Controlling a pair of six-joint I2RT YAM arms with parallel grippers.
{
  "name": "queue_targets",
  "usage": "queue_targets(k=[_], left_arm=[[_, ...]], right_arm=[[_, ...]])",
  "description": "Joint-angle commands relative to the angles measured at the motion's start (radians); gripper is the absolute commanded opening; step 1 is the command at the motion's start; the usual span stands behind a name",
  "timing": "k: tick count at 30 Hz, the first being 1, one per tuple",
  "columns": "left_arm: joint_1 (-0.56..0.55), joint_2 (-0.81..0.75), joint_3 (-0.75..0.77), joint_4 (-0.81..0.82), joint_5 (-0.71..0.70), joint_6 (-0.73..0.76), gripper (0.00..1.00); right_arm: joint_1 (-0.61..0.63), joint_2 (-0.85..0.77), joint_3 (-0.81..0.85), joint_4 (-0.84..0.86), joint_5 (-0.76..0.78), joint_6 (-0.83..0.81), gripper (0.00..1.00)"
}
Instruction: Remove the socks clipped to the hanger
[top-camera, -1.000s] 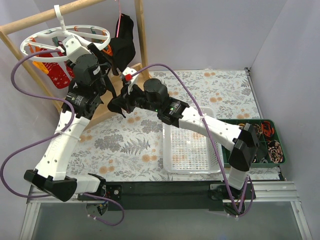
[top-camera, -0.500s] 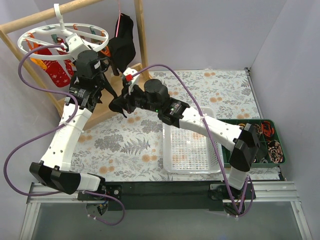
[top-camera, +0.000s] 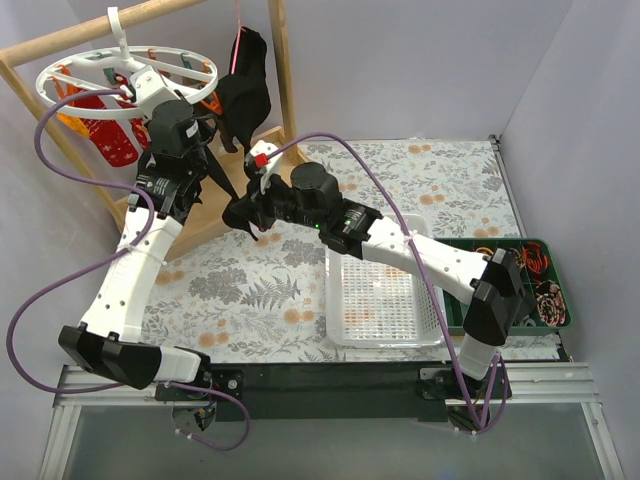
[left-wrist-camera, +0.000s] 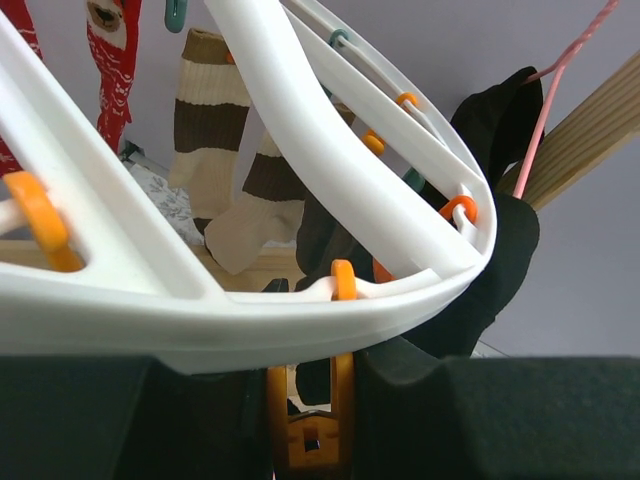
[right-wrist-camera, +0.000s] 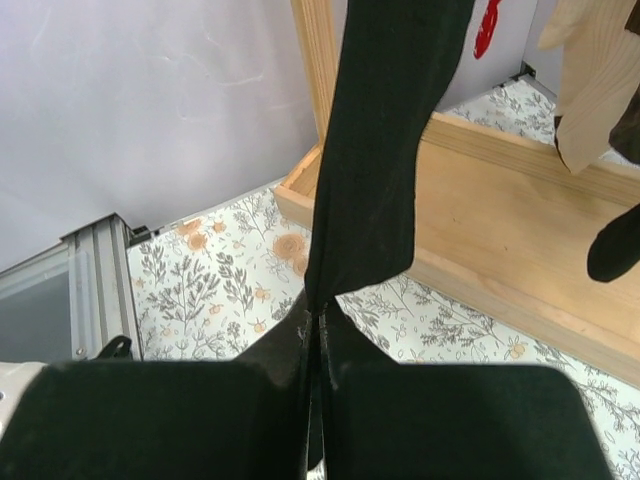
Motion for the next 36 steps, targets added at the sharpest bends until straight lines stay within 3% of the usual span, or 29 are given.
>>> queue_targets(k=[1,5,6,12,19,20,25,28,32,34,36], left_arm=[[0.020,-0.030,0.022,0.031,0.005,0.014,0.00],[0.022,-0.051,0.014,0.047,-0.009,0.027,0.26],[0.022,-0.057,0.008,0.060,-0.012,0.030,0.38],[0.023,-0.068,0.002,0.103,-0.017,0.059,0.53],[0.028,-0.048,0.016,0.107,-0.007,0.064,0.42],[0.028,-0.050,0.014,0.110,-0.003,0.065,0.35],[0.028,-0.051,0.031,0.112,0.037,0.065,0.20],[0.028,-0.054,0.033,0.111,0.066,0.067,0.00],[0.028,-0.062,0.028,0.114,0.082,0.065,0.00],[0.028,-0.071,0.023,0.110,0.075,0.057,0.17],[0.028,-0.093,0.007,0.118,0.072,0.047,0.42]], right_arm=[[0.003,-0.055,-0.011,0.032,0.025,-0.004,0.01],[0.005,-0.062,-0.009,0.032,0.019,-0.002,0.01],[0.005,-0.067,-0.009,0.032,0.018,-0.001,0.01],[0.005,-0.087,-0.018,0.032,0.016,-0.002,0.01],[0.008,-0.104,-0.028,0.032,0.016,-0.002,0.01],[0.008,-0.105,-0.029,0.032,0.018,-0.002,0.01],[0.009,-0.111,-0.048,0.032,0.030,-0.006,0.01],[0.008,-0.116,-0.067,0.032,0.048,-0.007,0.01],[0.009,-0.121,-0.084,0.033,0.062,-0.006,0.01],[0.009,-0.119,-0.086,0.033,0.059,-0.004,0.01],[0.009,-0.121,-0.081,0.033,0.054,-0.006,0.01]])
